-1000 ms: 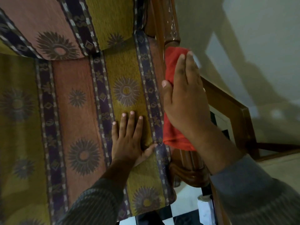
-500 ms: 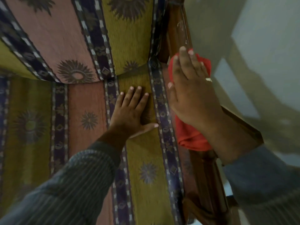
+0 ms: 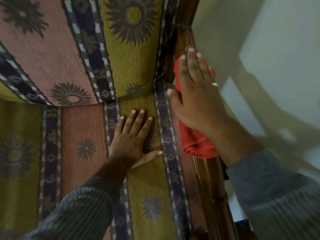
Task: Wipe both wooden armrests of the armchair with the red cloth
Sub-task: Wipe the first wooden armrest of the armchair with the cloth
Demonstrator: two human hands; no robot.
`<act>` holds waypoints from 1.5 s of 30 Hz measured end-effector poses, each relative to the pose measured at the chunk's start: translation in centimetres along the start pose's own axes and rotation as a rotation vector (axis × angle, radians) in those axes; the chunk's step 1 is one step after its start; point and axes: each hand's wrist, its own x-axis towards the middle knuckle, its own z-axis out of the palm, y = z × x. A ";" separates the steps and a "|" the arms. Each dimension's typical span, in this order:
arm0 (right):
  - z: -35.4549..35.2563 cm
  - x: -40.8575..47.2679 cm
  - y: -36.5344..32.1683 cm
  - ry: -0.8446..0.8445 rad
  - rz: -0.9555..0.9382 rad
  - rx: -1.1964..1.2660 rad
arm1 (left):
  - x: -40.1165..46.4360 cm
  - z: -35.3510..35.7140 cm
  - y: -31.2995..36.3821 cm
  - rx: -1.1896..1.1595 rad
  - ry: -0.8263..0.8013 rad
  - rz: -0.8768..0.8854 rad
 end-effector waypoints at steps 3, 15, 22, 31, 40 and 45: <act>0.2 0.8 -0.1 0.037 0.055 0.059 | 0.1 0.1 -0.1 0.007 -0.012 -0.006; -0.6 5.0 0.4 -0.028 -0.055 -0.034 | -0.2 0.5 0.0 -0.011 -0.012 -0.001; -0.4 7.1 -0.3 0.058 0.259 0.164 | 0.0 0.5 -0.2 -0.051 0.014 0.003; -0.9 9.8 -0.6 0.011 0.250 0.092 | 0.2 0.7 -0.3 -0.070 0.016 0.004; -1.2 5.8 0.5 -0.042 0.017 0.151 | 0.1 1.4 -0.7 -0.088 0.046 0.017; -1.4 5.4 1.4 -0.135 -0.008 0.115 | 0.2 1.4 -0.7 -0.086 0.055 0.019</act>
